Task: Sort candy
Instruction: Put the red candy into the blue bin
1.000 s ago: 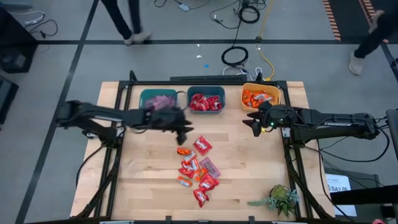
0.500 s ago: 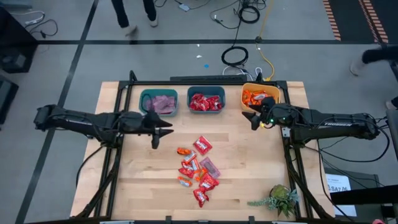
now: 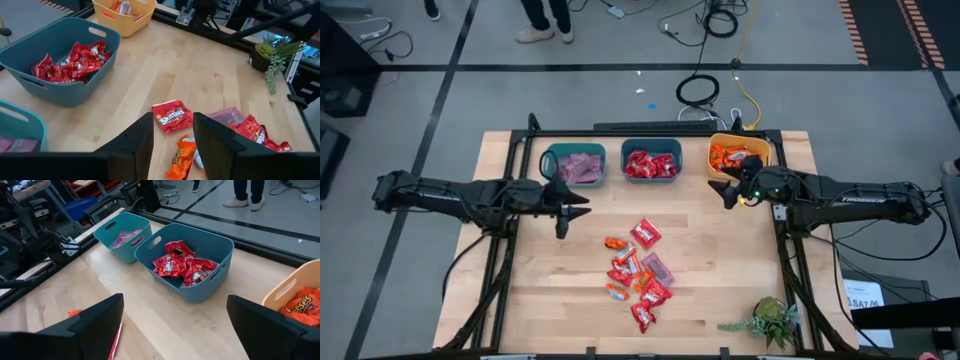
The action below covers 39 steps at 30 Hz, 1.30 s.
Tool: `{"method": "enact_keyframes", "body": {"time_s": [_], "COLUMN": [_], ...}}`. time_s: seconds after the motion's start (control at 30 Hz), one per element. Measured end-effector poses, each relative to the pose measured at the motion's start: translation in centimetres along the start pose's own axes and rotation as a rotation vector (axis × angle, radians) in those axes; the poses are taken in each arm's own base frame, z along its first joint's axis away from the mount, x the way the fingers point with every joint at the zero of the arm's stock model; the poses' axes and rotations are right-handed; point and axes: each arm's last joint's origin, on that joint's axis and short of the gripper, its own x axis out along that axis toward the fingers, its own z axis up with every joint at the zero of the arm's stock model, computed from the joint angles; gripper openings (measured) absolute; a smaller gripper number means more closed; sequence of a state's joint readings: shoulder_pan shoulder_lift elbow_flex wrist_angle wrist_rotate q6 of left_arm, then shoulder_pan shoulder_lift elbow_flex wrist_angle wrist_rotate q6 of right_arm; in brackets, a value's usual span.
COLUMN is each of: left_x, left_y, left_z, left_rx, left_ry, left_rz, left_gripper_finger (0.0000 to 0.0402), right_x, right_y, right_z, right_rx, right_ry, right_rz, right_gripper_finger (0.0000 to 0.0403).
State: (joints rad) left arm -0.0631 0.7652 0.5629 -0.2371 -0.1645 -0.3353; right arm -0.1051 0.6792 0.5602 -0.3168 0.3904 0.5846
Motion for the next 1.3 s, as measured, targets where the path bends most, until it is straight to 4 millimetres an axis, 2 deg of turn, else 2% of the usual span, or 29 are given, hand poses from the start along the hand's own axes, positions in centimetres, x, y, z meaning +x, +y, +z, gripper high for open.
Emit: {"method": "enact_keyframes", "body": {"time_s": [0.13, 0.27, 0.37, 0.57, 1.07, 1.3], "left_x": [0.0, 0.0, 0.0, 0.0, 0.0, -0.1], "left_y": [-0.1, -0.2, -0.2, -0.2, -0.3, -0.5], "left_z": [0.0, -0.1, -0.1, -0.1, -0.3, -0.3], "left_rx": [-0.021, -0.015, -0.015, -0.014, -0.017, 0.023], "left_ry": [0.003, 0.012, 0.017, 0.024, 0.056, 0.054], "left_rz": [-0.015, -0.036, -0.049, -0.055, -0.1, -0.114], "left_gripper_finger": [0.0146, 0.0146, 0.0146, 0.0146, 0.0146, 0.0146], "right_x": [0.5, 2.1, 4.0, 8.0, 18.2, 21.5], "right_y": [0.3, 1.9, 3.0, 5.0, 10.2, 11.5], "right_z": [-0.2, -0.9, -2.1, -5.0, -8.6, -10.9], "right_rx": [-0.127, -0.265, -0.352, -0.408, -0.559, -0.655], "right_ry": [0.041, 0.091, 0.135, 0.215, 0.401, 0.548], "right_rz": [0.05, 0.174, 0.189, 0.197, 0.188, 0.175], "right_gripper_finger": [0.0348, 0.0348, 0.0348, 0.0348, 0.0342, 0.0338]}}
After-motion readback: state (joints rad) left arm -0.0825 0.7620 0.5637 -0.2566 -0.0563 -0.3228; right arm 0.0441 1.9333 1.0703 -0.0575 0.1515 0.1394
